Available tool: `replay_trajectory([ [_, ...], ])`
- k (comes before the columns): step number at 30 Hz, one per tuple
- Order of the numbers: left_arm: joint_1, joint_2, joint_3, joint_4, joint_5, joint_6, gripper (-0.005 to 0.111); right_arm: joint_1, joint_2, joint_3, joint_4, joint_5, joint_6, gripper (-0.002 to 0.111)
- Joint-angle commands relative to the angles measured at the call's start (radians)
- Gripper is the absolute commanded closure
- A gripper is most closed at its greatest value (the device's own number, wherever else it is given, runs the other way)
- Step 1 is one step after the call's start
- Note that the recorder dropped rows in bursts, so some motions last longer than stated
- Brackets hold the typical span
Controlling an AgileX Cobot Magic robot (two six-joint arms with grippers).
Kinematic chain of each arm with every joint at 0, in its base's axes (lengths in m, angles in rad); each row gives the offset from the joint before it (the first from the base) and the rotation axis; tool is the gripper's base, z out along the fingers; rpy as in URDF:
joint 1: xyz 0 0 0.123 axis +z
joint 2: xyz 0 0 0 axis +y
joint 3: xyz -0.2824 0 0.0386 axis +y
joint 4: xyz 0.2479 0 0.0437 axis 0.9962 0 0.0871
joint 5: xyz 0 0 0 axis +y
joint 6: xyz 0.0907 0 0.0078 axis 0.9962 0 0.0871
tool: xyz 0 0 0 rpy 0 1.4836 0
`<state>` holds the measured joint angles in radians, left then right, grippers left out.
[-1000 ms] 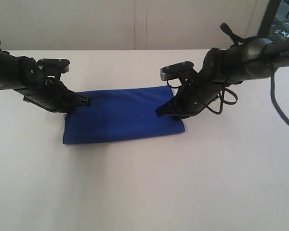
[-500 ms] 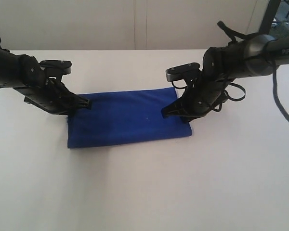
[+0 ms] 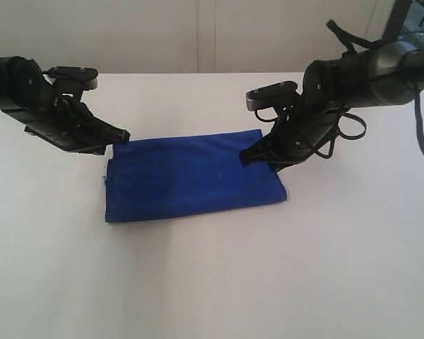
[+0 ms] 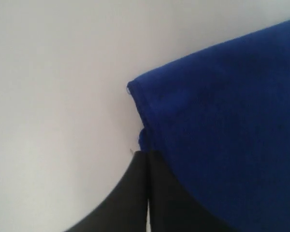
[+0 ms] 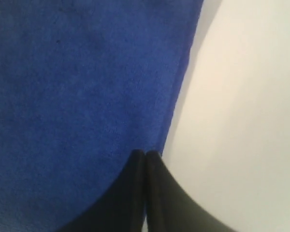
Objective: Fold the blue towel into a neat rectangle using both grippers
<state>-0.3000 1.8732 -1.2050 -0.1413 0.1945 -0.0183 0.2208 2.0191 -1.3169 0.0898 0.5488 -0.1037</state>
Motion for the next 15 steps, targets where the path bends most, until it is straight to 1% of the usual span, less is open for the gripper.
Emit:
replay_trajectory([
  [1, -0.001, -0.036, 0.006, 0.032, 0.075, 0.027, 0.107, 0.018, -0.044, 0.002, -0.009, -0.035, -0.019, 0.108],
  [3, -0.001, -0.059, 0.006, 0.055, 0.095, 0.027, 0.107, 0.034, -0.067, 0.002, -0.007, -0.048, -0.052, 0.108],
  [8, -0.001, -0.120, 0.008, 0.056, 0.145, 0.027, 0.107, 0.049, -0.056, 0.005, 0.015, -0.064, -0.052, 0.108],
  [11, -0.001, -0.152, 0.008, 0.065, 0.214, 0.018, 0.107, 0.051, -0.028, 0.005, 0.019, -0.076, -0.052, 0.108],
  [15, -0.001, -0.213, 0.062, 0.065, 0.221, 0.011, 0.107, 0.051, 0.005, 0.005, 0.022, -0.114, -0.052, 0.108],
])
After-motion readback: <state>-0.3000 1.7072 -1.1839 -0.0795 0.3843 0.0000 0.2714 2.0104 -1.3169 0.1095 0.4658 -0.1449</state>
